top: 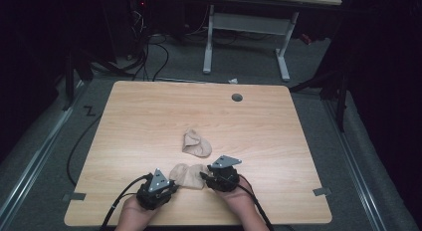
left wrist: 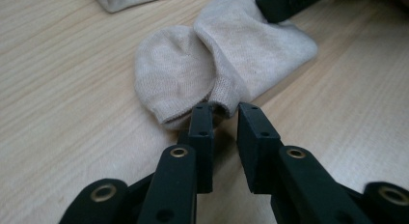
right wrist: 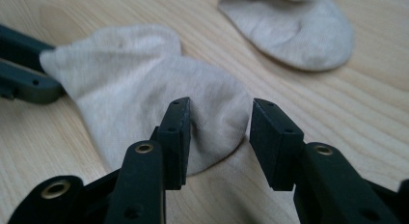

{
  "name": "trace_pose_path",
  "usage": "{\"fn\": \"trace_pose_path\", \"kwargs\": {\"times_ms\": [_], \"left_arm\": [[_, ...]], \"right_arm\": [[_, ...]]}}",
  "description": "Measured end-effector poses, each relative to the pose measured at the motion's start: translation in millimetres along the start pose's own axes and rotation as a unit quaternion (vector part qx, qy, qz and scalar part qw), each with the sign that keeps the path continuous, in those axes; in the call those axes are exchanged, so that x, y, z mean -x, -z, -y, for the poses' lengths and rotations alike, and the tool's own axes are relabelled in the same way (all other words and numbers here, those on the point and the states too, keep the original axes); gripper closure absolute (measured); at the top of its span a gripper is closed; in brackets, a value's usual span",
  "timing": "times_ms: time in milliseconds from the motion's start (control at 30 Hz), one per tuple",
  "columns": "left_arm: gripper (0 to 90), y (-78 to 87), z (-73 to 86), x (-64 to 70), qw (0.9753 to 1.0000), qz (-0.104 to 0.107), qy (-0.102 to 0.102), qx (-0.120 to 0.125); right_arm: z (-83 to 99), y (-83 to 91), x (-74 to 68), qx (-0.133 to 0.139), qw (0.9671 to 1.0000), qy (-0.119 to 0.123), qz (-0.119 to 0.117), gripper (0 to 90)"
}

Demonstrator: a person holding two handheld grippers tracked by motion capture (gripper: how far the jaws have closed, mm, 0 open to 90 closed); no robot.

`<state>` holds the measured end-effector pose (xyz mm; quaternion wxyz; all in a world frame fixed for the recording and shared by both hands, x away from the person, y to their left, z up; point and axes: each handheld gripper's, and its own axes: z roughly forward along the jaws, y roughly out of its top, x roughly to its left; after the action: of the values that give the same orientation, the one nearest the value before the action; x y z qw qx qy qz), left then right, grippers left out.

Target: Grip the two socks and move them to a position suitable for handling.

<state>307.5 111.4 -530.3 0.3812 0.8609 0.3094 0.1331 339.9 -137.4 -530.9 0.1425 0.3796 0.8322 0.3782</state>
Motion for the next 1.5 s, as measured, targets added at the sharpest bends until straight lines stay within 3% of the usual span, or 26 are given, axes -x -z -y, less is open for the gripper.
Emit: {"fn": "trace_pose_path", "kwargs": {"times_ms": [33,100,133,233,367,433,500,533,600,633,667,700,733,767,867,933,1033,1133,1267,1300,1333,1400,1500], "left_arm": [[76.7,-2.6,-2.8,-0.4,1.0000,-0.001,-0.003,-0.002],[77.5,-10.2,-8.0,1.2,0.9997,0.003,0.022,0.011],[78.5,-14.8,-15.1,-5.2,1.0000,-0.004,-0.001,-0.005],[79.3,-21.8,-21.7,-8.0,1.0000,-0.007,-0.002,-0.006],[80.1,-34.2,-34.0,-14.1,0.9998,-0.016,-0.001,-0.009],[80.1,-40.1,-39.1,-18.6,0.9997,-0.022,0.003,-0.007],[80.0,-40.5,-39.2,-20.8,0.9997,-0.025,0.005,-0.007],[78.8,-37.8,-37.8,-23.2,0.9995,-0.030,0.006,-0.004],[78.2,-32.2,-35.3,-26.0,0.9994,-0.032,0.011,0.003],[76.6,-19.5,-29.3,-31.7,0.9988,-0.039,0.023,0.017],[75.9,-19.5,-29.3,-31.7,0.9988,-0.039,0.023,0.017],[75.3,-3.7,-21.3,-37.7,0.9978,-0.053,0.029,0.027],[75.1,-3.7,-21.3,-37.7,0.9978,-0.053,0.029,0.027],[75.0,8.8,-13.0,-43.6,0.9968,-0.059,0.041,0.033],[74.3,19.9,-3.4,-48.1,0.9957,-0.070,0.049,0.036],[73.5,29.6,8.2,-51.6,0.9941,-0.085,0.054,0.039],[72.8,39.8,23.7,-58.1,0.9913,-0.096,0.076,0.049],[72.5,46.2,35.3,-65.2,0.9891,-0.102,0.095,0.047],[72.4,51.3,38.3,-65.8,0.9878,-0.099,0.107,0.055],[72.9,52.5,35.9,-61.4,0.9884,-0.093,0.103,0.062],[73.4,52.5,35.9,-61.4,0.9884,-0.093,0.103,0.062],[77.2,53.6,31.3,-49.2,0.9909,-0.065,0.093,0.072],[84.7,54.2,28.4,-39.2,0.9928,-0.054,0.077,0.075]], "right_arm": [[0.7,-0.4,-0.1,0.001,1.0000,0.000,0.002,65.9],[0.6,0.3,0.6,-0.002,1.0000,-0.001,-0.003,76.3],[1.3,2.7,1.7,0.002,1.0000,-0.006,-0.001,84.2],[1.4,6.7,3.2,0.011,0.9999,-0.006,0.006,85.5],[1.0,22.2,6.7,0.056,0.9984,-0.011,0.006,85.6],[0.5,31.8,2.6,0.085,0.9963,0.001,0.000,85.5],[0.1,33.7,0.2,0.091,0.9958,0.006,-0.004,85.5],[-1.2,35.2,-5.2,0.101,0.9947,0.012,-0.019,85.5],[-1.6,35.6,-8.0,0.104,0.9942,0.014,-0.025,85.4],[-3.6,35.7,-18.8,0.109,0.9928,0.033,-0.037,85.3],[-3.6,35.7,-18.8,0.109,0.9928,0.033,-0.037,85.3],[-5.4,34.1,-29.1,0.110,0.9914,0.049,-0.052,84.4],[-5.4,34.1,-29.1,0.110,0.9914,0.049,-0.052,84.4],[-6.9,31.1,-39.2,0.108,0.9901,0.065,-0.062,84.2],[-9.0,26.8,-47.6,0.105,0.9886,0.074,-0.079,81.2],[-12.5,20.3,-58.9,0.097,0.9860,0.083,-0.108,72.5],[-14.2,19.8,-63.1,0.103,0.9842,0.082,-0.118,70.4],[-15.5,22.1,-64.7,0.102,0.9847,0.087,-0.111,69.5],[-15.5,20.3,-54.2,0.091,0.9894,0.080,-0.081,72.1],[-17.7,16.9,-47.3,0.082,0.9917,0.082,-0.054,75.4],[-17.7,16.9,-47.3,0.082,0.9917,0.082,-0.054,75.4],[-21.7,10.0,-37.4,0.070,0.9942,0.074,-0.034,77.2],[-26.7,-2.8,-23.0,0.054,0.9972,0.051,-0.011,75.3]]}}
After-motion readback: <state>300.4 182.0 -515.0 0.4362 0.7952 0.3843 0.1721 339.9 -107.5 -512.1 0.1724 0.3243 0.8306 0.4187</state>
